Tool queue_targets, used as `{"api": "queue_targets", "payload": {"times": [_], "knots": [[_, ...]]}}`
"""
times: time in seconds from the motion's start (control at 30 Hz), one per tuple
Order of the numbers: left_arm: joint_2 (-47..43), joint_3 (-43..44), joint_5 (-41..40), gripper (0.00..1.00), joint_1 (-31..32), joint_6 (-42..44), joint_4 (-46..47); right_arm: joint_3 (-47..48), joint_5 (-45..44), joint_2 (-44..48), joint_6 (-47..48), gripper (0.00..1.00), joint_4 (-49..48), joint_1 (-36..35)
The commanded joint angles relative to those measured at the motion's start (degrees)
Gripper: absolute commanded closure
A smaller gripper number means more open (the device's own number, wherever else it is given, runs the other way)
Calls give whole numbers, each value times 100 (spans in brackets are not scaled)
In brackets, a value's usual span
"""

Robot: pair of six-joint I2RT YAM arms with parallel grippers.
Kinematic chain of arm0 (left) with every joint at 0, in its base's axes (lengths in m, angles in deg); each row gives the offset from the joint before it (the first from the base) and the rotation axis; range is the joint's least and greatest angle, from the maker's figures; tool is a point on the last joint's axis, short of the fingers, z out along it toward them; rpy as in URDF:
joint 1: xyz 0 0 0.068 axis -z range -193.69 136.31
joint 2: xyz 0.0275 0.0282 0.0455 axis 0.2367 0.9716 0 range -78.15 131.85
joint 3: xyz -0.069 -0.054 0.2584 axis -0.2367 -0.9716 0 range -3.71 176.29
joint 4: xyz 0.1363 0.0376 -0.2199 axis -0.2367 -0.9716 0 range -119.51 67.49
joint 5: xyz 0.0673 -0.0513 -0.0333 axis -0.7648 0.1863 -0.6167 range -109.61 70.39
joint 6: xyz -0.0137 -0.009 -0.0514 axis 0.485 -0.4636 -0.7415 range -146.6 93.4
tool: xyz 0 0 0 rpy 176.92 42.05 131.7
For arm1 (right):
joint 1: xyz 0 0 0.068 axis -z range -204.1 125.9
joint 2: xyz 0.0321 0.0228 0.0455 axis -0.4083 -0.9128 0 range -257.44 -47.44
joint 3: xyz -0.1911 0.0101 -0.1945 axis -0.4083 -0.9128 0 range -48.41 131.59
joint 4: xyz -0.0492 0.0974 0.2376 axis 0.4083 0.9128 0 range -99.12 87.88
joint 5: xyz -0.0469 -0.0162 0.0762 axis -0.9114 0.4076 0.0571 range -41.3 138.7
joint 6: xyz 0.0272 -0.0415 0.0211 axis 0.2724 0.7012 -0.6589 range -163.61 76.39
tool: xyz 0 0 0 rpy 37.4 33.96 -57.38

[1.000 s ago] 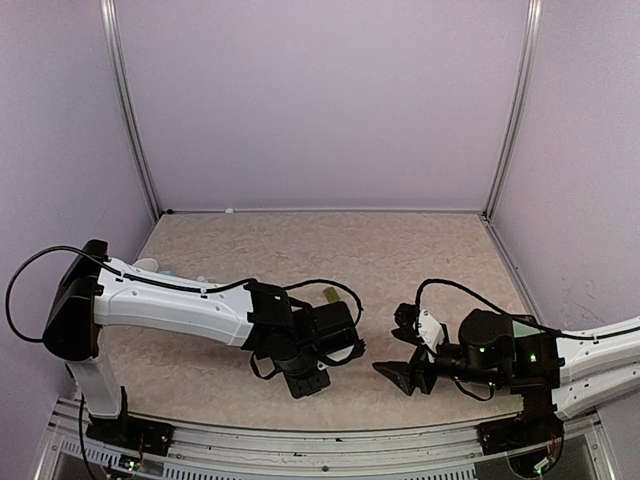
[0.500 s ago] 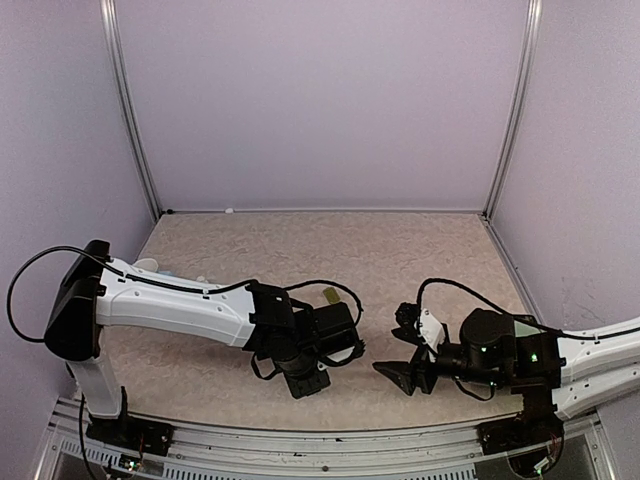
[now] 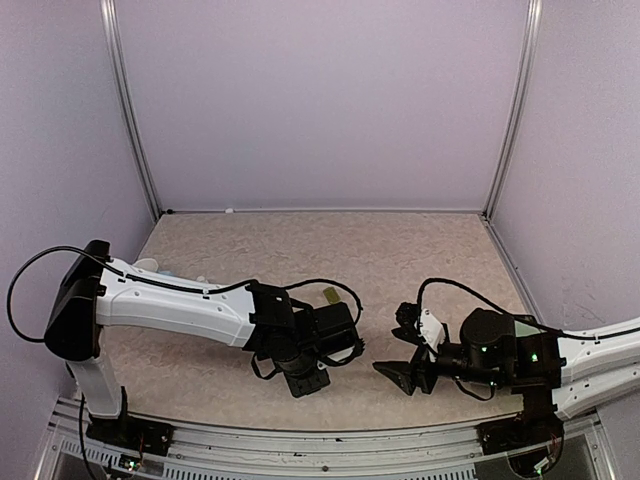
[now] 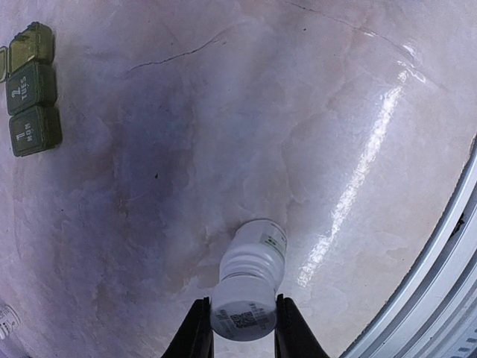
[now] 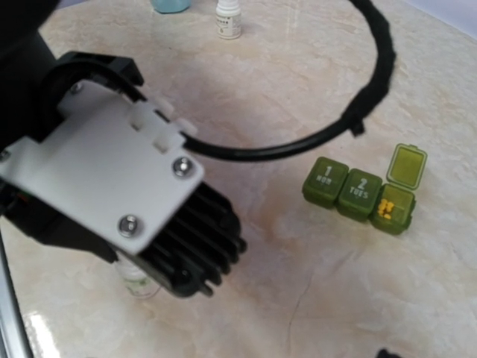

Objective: Sort the pills into containers
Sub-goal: Close the lid of the pill bottle.

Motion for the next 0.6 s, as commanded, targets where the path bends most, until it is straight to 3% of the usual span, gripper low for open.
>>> {"api": "queue_targets", "payload": {"times": [0.0, 0.57], "knots": [[-58, 52, -102, 77, 31, -9, 99, 85, 44, 91, 3, 22, 10, 37], [-120, 176, -187, 77, 135, -23, 2, 81, 42, 85, 10, 22, 10, 37]]}}
